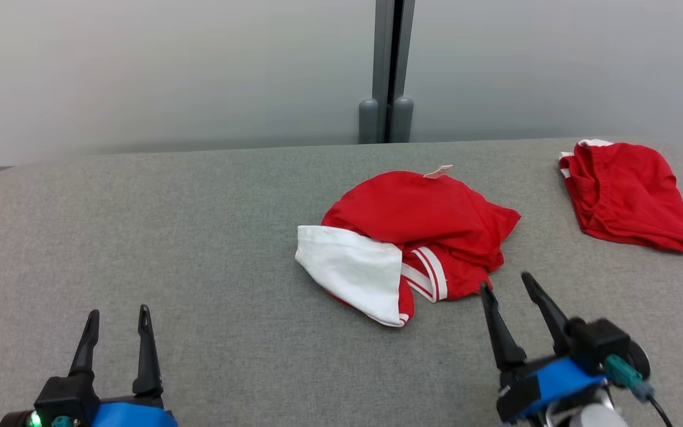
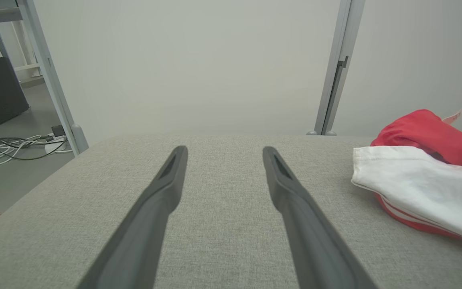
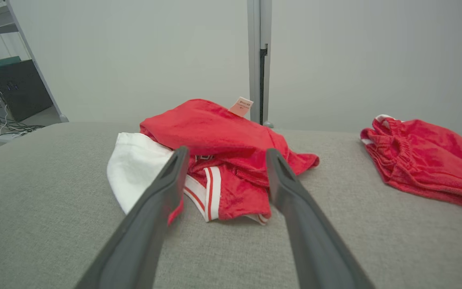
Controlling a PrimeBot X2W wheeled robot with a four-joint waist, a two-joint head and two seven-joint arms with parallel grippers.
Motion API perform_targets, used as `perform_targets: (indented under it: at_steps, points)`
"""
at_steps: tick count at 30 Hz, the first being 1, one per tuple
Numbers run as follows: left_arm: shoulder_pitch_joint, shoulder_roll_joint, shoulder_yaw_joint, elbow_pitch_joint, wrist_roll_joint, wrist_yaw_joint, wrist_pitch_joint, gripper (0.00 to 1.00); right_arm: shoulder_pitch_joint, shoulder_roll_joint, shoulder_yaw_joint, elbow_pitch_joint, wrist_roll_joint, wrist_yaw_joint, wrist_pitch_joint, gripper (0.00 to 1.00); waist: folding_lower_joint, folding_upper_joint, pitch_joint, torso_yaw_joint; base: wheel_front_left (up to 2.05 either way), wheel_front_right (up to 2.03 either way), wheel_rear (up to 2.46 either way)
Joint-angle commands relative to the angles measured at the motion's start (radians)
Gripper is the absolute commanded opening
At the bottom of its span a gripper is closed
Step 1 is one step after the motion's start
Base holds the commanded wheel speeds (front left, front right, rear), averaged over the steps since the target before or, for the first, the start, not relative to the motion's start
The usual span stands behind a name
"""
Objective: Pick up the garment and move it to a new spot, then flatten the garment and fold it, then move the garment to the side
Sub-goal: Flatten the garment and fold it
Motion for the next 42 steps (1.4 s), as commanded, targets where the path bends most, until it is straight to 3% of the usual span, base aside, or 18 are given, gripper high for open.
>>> perform_targets:
  at_steps: [1, 8, 19, 27, 28, 29, 34, 42]
  points:
    - [-0.019, -0.001, 0.001, -0.001, 0.001, -0.006, -0.004, 1.0, -0.022, -0.004, 0.005, -0.003, 0.002, 0.0, 0.002, 1.0, 0.0, 0.0, 0.005, 0.004, 0.0, 0.0, 0.0]
    - [-0.055, -0.009, -0.006, 0.001, 0.008, -0.016, -0.004, 1.0, -0.169, -0.017, 0.093, 0.088, 0.005, 0.0, 0.043, 1.0, 0.0, 0.0, 0.042, 0.038, 0.0, 0.0, 0.0]
    - [-0.128, -0.03, -0.014, 0.017, 0.008, -0.031, -0.004, 1.0, -0.361, -0.008, 0.233, 0.442, 0.025, 0.0, 0.028, 1.0, 0.0, 0.0, 0.135, 0.117, 0.0, 0.0, 0.0]
    - [-0.157, -0.039, -0.018, 0.028, 0.009, -0.039, -0.004, 1.0, -0.431, -0.002, 0.326, 0.604, 0.089, 0.0, 0.003, 1.0, 0.0, 0.0, 0.171, 0.143, 0.0, 0.0, 0.0]
    - [-0.16, -0.04, -0.019, 0.03, 0.009, -0.04, -0.004, 1.0, -0.434, -0.001, 0.349, 0.609, 0.111, 0.0, 0.002, 0.44, 0.0, 0.0, 0.172, 0.145, 0.0, 0.0, 0.0]
    - [-0.165, -0.041, -0.02, 0.032, 0.009, -0.041, -0.004, 1.0, -0.44, -0.001, 0.368, 0.612, 0.137, 0.0, 0.002, 0.0, 0.0, 0.0, 0.174, 0.147, 0.0, 0.0, 0.0]
    - [-0.177, -0.046, -0.029, 0.046, 0.006, -0.043, -0.004, 1.0, -0.484, -0.001, 0.449, 0.613, 0.219, 0.0, -0.006, 0.0, 0.0, 0.0, 0.174, 0.162, 0.0, 0.0, 0.0]
    - [-0.181, -0.051, -0.022, 0.047, 0.005, -0.048, -0.004, 1.0, -0.56, -0.001, 0.6, 0.451, 0.34, 0.0, -0.013, 0.0, 0.0, 0.0, 0.158, 0.193, 0.0, 0.0, 0.0]
